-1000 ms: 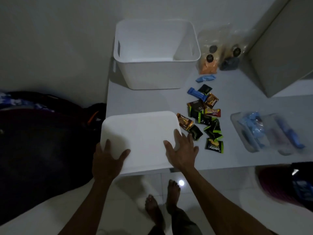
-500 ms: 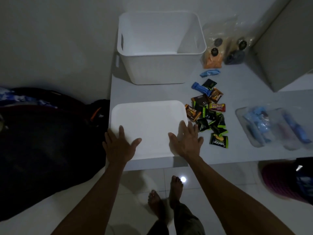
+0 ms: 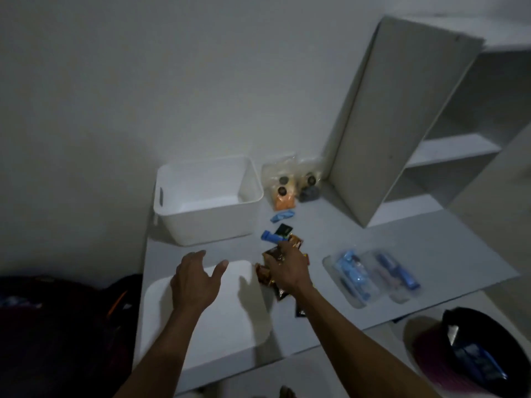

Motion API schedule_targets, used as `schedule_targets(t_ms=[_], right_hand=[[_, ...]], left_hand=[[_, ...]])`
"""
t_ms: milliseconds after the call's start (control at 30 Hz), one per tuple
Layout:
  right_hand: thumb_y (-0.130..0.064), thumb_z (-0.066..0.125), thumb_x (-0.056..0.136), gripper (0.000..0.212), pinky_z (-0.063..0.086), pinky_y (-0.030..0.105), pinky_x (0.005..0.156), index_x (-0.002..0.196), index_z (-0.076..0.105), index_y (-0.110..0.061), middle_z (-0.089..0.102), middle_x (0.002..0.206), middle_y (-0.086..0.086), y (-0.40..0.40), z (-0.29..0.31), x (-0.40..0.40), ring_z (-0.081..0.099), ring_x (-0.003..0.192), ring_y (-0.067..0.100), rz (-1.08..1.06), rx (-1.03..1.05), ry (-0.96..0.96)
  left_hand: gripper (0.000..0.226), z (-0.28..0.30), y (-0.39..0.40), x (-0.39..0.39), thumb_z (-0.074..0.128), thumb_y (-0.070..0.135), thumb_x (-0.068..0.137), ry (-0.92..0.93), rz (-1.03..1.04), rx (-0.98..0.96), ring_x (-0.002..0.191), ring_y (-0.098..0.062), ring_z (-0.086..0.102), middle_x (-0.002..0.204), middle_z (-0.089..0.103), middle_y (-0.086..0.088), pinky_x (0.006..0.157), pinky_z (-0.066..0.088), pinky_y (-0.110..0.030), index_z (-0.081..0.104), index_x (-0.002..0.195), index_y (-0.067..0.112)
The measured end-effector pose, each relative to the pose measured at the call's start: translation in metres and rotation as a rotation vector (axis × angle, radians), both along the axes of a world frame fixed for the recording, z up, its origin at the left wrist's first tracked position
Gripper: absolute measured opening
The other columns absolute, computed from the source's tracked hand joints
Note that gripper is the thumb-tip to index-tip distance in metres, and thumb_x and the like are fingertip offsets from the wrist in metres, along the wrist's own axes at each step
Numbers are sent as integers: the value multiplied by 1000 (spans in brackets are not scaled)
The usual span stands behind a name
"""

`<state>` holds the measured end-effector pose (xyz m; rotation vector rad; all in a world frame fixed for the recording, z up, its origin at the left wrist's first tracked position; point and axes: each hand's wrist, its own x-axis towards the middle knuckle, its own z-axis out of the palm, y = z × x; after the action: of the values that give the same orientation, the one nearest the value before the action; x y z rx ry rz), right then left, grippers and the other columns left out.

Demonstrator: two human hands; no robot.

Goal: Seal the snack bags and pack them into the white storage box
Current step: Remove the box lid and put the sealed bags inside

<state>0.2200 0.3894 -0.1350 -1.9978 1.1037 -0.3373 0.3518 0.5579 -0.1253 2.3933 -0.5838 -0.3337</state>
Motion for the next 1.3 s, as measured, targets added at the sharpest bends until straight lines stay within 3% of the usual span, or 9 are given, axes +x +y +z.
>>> schedule_targets(t_ms=[100, 233, 367, 533, 733, 867, 1067, 1200, 1300], right_hand=[[-32, 66, 88, 42, 46, 29, 84, 125, 60, -13, 67, 114, 9, -46, 22, -5, 63, 104, 26, -55, -24, -26], [-36, 67, 89, 52, 49, 34, 95, 135, 55, -15, 63, 127, 10, -118, 34, -6, 61, 111, 23, -118, -24, -95], [-33, 69, 90, 48, 51, 34, 89, 131, 58, -12, 64, 124, 9, -206, 43, 5, 61, 106, 21, -129, -39, -138], [-31, 68, 89, 49, 50, 42, 96, 132, 58, -11, 64, 127, 12, -321, 37, 36, 61, 112, 28, -54, -107, -66], [-30, 76, 80, 58, 43, 24, 95, 133, 58, -13, 61, 129, 13, -429, 9, 91, 60, 115, 27, 11, -135, -9], [-31, 81, 74, 68, 42, 34, 106, 135, 56, -18, 53, 136, 11, -463, -15, 114, 50, 126, 28, 141, -183, 45], [-38, 78, 72, 48, 49, 40, 94, 117, 66, -23, 58, 119, 5, -480, -31, 129, 52, 117, 27, 249, -225, 91], [-34, 77, 73, 39, 50, 40, 88, 109, 68, -23, 59, 110, 4, -483, -32, 134, 53, 112, 27, 271, -226, 108], [-33, 76, 75, 33, 50, 37, 83, 106, 70, -21, 59, 104, 5, -485, -32, 136, 54, 105, 26, 307, -252, 118]], left_hand=[[67, 18, -49, -4, 66, 52, 84, -10, -52, -100, 129, -30, 48, 140, 52, -13, 106, 39, -41, 54, 134, 8], [63, 32, -125, -7, 69, 45, 85, -3, -130, -225, 125, -27, 52, 136, 56, -13, 105, 40, -36, 56, 132, 7], [57, 36, -214, -2, 69, 39, 87, -31, -184, -286, 123, -25, 53, 135, 56, -11, 103, 42, -34, 55, 133, 8], [53, 28, -317, 27, 66, 37, 90, -68, -185, -204, 125, -23, 51, 137, 56, -9, 102, 37, -29, 53, 135, 10], [56, -19, -395, 84, 70, 28, 87, -5, 8, -72, 121, -33, 53, 132, 57, -18, 103, 40, -37, 51, 135, 4], [54, -48, -421, 107, 67, 25, 86, -13, 56, 8, 118, -33, 53, 132, 55, -15, 99, 44, -41, 50, 135, 10], [40, -63, -442, 119, 67, 27, 86, -165, 22, 163, 111, -34, 52, 122, 54, -10, 89, 46, -44, 52, 122, 18], [43, -67, -446, 127, 71, 29, 82, -33, 98, 100, 101, -35, 58, 116, 53, -9, 84, 50, -46, 46, 115, 18], [45, -67, -446, 126, 73, 32, 80, 7, 105, 47, 91, -28, 58, 108, 51, -4, 73, 47, -37, 44, 111, 17]])
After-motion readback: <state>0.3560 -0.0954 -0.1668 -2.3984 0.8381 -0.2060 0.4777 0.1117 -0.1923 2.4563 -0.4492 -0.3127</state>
